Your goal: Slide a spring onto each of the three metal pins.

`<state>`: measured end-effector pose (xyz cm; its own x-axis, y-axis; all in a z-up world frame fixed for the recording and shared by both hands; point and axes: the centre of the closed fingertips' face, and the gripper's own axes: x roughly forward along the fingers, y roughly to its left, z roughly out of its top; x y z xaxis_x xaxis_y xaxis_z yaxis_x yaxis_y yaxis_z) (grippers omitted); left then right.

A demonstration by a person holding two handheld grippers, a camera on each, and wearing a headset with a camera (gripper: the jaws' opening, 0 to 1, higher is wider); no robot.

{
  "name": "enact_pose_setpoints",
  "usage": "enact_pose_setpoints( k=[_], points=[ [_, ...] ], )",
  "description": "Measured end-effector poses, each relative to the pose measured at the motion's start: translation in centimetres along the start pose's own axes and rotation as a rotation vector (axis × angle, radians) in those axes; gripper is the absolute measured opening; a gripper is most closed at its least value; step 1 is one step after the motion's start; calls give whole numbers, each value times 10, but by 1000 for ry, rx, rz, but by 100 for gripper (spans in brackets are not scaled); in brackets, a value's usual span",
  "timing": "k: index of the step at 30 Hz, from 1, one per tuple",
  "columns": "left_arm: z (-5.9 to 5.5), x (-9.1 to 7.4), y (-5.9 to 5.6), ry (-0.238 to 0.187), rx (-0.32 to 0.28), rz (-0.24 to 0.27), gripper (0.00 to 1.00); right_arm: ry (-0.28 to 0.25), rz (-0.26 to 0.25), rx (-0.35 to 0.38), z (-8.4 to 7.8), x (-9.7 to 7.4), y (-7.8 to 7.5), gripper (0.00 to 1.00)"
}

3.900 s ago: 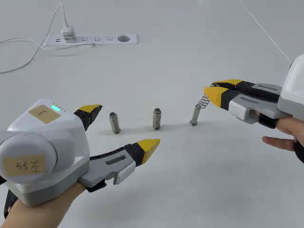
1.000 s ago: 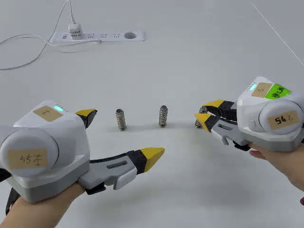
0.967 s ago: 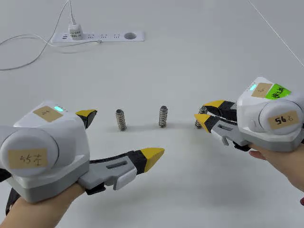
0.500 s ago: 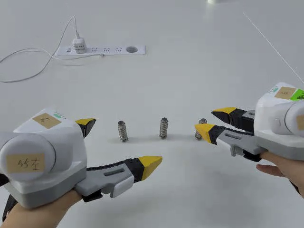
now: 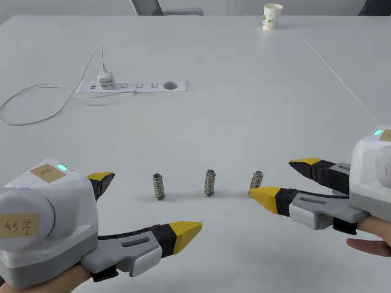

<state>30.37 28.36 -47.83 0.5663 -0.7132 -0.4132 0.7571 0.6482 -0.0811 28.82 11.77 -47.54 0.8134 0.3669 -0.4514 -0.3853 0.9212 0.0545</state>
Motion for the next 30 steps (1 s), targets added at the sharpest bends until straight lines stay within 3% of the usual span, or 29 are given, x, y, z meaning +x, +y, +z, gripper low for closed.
enact_pose_setpoints(
  k=[16, 30],
  points=[
    [-7, -25, 3, 24, -13, 28, 100, 20, 27, 24, -11, -19, 17, 79],
    [-14, -37, -1, 35, -31, 41, 100, 11, 33, 59, -17, -30, 21, 82]
  ],
)
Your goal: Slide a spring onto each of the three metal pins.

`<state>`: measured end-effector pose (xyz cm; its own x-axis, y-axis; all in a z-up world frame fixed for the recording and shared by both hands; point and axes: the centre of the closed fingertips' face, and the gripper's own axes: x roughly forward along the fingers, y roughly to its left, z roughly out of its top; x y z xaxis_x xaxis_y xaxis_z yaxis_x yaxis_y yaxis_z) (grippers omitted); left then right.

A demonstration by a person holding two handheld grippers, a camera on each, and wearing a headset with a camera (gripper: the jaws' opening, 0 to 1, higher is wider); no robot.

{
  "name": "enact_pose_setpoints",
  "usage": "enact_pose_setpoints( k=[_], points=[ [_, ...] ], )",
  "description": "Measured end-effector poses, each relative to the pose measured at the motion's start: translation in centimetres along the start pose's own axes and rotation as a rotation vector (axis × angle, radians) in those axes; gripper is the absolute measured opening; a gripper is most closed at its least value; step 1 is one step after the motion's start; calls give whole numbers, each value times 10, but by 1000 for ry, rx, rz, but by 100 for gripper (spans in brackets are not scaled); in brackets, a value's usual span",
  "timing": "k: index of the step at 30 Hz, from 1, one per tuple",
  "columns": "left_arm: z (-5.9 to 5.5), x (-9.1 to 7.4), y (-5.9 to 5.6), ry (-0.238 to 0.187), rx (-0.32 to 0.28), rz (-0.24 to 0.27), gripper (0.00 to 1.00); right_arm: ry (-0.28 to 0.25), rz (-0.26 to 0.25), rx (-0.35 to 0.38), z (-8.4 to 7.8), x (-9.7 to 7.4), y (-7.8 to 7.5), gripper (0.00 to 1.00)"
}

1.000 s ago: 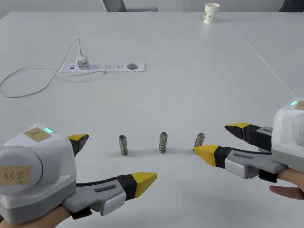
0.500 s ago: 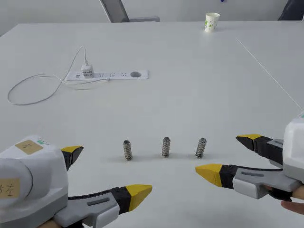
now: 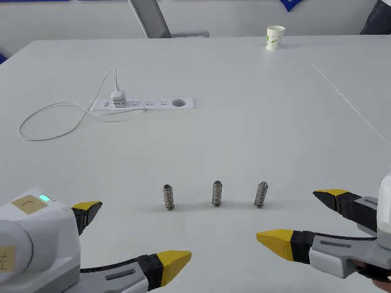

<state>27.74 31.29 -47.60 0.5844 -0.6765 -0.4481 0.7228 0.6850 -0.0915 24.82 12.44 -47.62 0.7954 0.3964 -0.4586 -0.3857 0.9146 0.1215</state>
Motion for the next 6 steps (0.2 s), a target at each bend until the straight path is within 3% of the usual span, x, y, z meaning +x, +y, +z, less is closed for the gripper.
enact_pose_setpoints(
  k=[6],
  points=[
    [-2, -2, -2, 2, -3, 1, 100, -2, 1, 6, -1, -2, 1, 83]
  ],
)
